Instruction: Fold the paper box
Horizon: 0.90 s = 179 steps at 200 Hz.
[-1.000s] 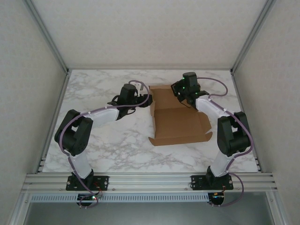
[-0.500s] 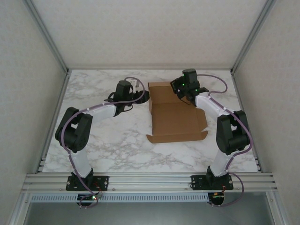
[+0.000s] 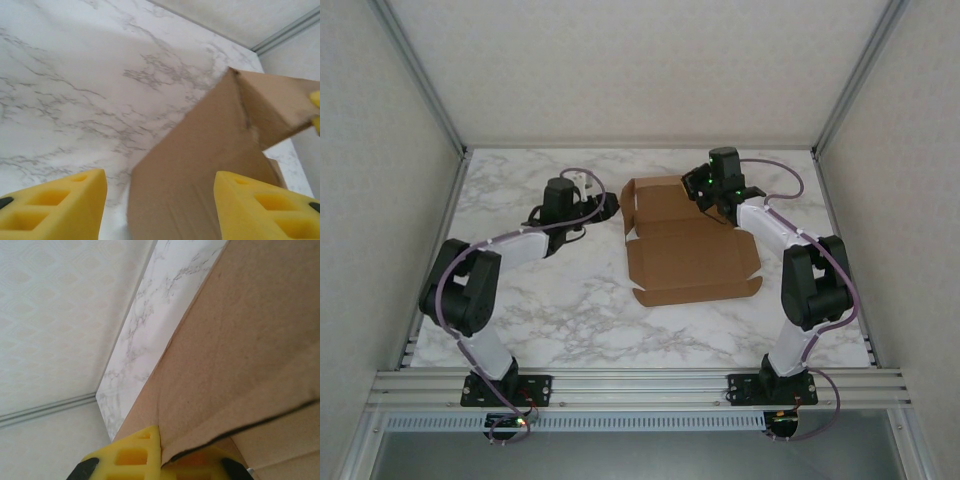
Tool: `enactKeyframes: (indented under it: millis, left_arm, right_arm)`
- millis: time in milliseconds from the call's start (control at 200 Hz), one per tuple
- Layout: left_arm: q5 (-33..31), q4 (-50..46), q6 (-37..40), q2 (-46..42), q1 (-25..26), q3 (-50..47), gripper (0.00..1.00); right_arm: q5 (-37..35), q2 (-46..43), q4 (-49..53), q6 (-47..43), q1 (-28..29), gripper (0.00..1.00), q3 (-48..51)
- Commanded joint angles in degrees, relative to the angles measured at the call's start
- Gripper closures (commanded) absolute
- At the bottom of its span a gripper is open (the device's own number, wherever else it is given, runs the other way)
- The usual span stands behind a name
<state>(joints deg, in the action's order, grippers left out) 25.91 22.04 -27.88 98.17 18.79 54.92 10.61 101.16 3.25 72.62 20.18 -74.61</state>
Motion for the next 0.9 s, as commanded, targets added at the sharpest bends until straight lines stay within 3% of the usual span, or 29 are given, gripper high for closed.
enactKeyframes:
  millis: [0, 150, 245, 335, 446, 631, 776, 891]
  left_arm:
    - [-3.2, 1.5, 0.0, -6.2, 3.1, -2.6, 0.43]
    - [-7.2, 1.8, 0.2, -12.9, 6.3, -5.8, 0.47]
    - [-7.9, 1.6, -0.4, -13.5, 6.5, -7.0, 0.47]
    - [-12.5, -1.5, 0.5, -13.5, 6.4, -6.8, 0.46]
    - [-18.7, -4.3, -0.2, -14.4, 4.9, -7.4, 0.44]
    - [-23.5, -3.5, -3.0, -14.3, -1.0, -7.6, 0.39]
    - [-24.1, -0.3, -6.0, -12.1, -6.0, -7.3, 0.38]
    - [-17.4, -1.9, -6.0, -5.1, -7.0, -2.5, 0.40]
  right_arm:
    - [0.4, -0.7, 1.0, -1.6, 0.3, 1.00, 1.5]
    - [0.1, -1.2, 0.9, -2.0, 0.3, 1.00, 2.2]
    - [0.2, -1.3, 0.6, -2.0, 0.4, 1.00, 2.5]
    - [0.1, -1.3, 0.3, -2.0, 0.3, 1.00, 2.8]
    - [0.0, -1.3, 0.5, -2.3, 0.3, 1.00, 2.8]
    - [0.0, -1.6, 0.4, -2.7, 0.3, 1.00, 2.8]
    - [0.3, -1.3, 0.3, -3.0, 0.4, 1.00, 2.4]
    - [0.4, -1.2, 0.4, -2.8, 0.3, 1.00, 2.0]
